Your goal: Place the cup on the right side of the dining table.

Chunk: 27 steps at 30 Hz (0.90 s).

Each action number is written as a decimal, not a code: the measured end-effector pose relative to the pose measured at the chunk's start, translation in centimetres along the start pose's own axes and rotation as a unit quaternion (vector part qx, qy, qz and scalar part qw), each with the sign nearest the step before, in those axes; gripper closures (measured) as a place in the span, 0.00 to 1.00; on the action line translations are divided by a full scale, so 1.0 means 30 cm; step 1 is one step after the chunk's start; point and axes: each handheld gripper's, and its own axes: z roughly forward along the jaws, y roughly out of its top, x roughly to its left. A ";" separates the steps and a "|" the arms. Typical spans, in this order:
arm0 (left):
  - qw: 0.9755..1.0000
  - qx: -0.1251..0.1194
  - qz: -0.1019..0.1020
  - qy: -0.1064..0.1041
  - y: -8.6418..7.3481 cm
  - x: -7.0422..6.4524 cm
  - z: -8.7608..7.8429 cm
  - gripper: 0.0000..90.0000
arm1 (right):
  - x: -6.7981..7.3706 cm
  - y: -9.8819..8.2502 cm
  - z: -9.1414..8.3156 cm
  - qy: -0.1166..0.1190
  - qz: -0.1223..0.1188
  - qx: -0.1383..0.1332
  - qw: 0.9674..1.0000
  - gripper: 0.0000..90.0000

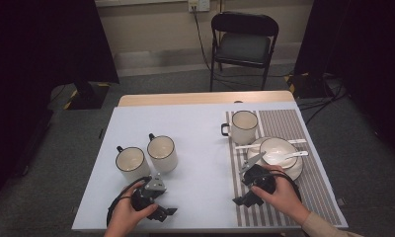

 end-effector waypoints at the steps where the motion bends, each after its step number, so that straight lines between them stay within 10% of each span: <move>1: 1.000 -0.001 -0.001 0.000 -0.001 0.000 0.000 0.21 | 0.000 -0.003 -0.001 -0.001 0.001 0.000 1.000 0.19; 27: 1.000 -0.002 0.005 0.005 -0.020 0.027 -0.010 0.21 | -0.023 -0.087 -0.029 -0.008 0.025 -0.008 1.000 0.19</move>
